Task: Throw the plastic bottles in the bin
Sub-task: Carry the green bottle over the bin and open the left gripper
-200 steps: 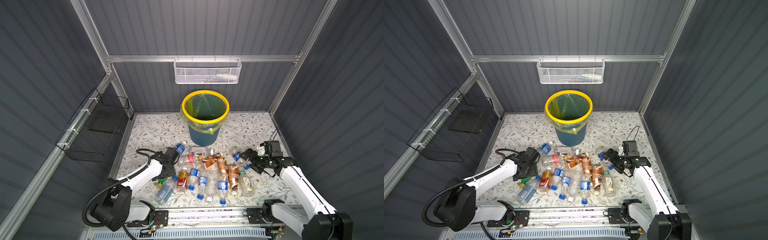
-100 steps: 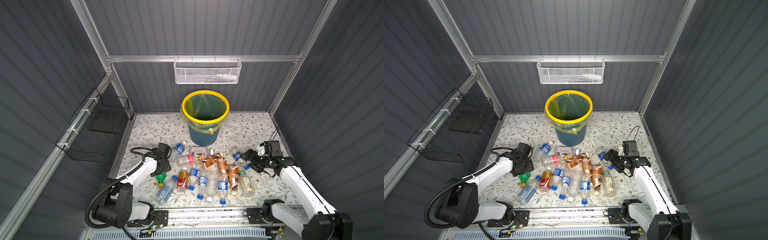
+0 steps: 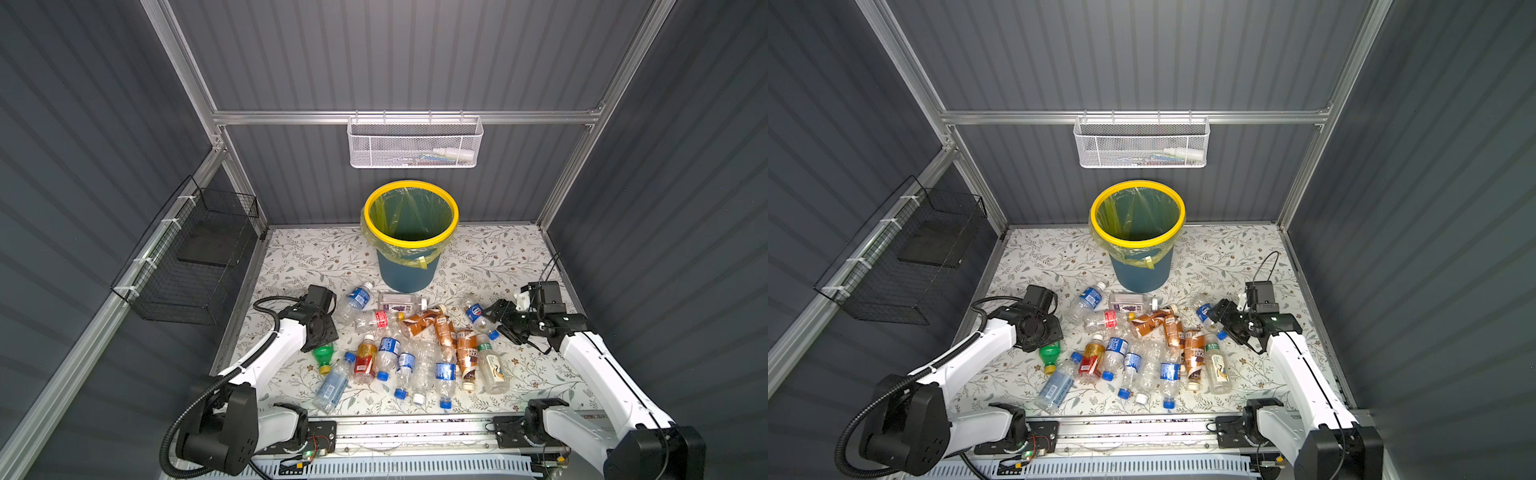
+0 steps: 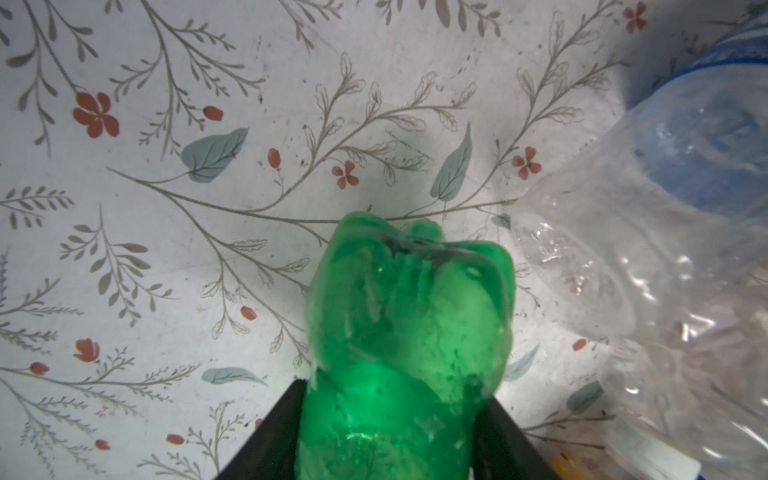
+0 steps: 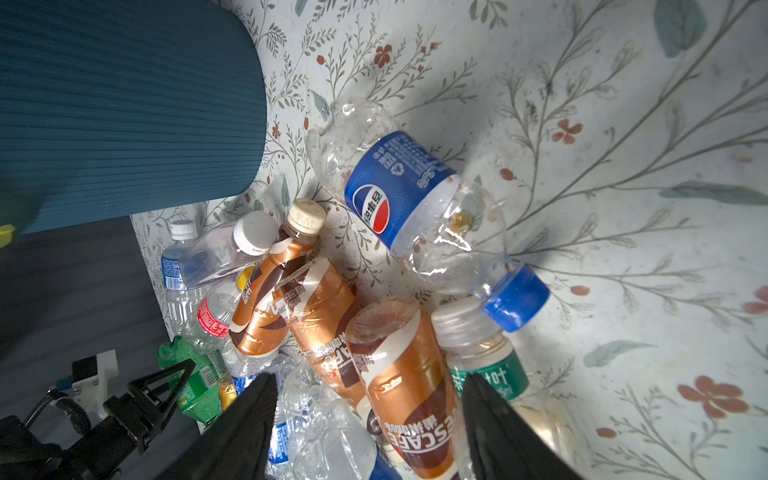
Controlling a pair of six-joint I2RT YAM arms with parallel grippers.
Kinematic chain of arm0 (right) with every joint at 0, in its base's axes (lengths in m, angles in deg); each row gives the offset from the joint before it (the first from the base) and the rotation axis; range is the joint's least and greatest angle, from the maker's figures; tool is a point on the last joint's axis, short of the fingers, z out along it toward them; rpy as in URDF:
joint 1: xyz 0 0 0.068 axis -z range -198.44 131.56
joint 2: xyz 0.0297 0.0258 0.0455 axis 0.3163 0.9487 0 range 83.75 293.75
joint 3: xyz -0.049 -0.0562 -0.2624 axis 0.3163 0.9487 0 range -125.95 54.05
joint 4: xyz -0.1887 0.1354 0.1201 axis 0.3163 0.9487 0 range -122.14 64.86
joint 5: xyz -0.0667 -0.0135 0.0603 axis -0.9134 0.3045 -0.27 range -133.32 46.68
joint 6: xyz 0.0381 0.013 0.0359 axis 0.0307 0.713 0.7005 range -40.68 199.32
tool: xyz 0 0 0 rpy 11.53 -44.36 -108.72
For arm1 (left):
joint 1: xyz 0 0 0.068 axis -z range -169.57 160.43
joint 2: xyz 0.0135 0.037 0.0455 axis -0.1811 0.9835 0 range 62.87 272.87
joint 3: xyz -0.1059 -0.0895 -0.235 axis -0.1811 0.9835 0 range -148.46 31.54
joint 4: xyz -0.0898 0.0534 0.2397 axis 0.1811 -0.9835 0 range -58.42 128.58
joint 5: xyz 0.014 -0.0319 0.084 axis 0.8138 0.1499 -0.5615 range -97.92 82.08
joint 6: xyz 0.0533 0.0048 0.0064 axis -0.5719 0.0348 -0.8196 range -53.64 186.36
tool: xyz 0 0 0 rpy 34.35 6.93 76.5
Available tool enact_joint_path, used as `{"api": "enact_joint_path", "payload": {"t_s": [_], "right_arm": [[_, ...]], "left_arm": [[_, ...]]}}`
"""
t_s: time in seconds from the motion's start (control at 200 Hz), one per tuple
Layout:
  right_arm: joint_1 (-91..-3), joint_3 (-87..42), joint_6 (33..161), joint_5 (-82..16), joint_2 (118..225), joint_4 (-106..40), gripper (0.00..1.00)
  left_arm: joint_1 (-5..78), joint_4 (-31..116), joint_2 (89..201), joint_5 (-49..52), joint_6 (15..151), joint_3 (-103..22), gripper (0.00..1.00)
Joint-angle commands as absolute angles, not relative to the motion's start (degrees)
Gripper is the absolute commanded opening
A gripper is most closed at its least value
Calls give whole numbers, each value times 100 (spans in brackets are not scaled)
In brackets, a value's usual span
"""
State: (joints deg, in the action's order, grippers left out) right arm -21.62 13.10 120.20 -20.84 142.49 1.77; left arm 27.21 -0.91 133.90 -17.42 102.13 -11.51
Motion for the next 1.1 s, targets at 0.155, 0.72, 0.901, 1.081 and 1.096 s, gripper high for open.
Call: {"api": "enact_joint_path", "payload": {"t_s": [0.155,0.72,0.901,1.081,1.096], "right_arm": [[-2178,1078,11966,-2178,14158,297,72],[-1611,259,11671,-2115,13865,1134,85],[-1527,483,11529,-2068,13756,1229,84],[-1615,856,11284,-2121,13980,1160,83],[-1642,875,11270,-2145,14006,1141,83]], "left_arm": [[2687,-295,13136,-807,10462,-2713,61],[2874,-128,16210,132,11004,-9291,100],[2722,31,14126,-522,10669,-6440,100],[2704,2,12877,-718,10458,-4157,100],[2697,-15,12818,-728,10444,-4026,100]]}}
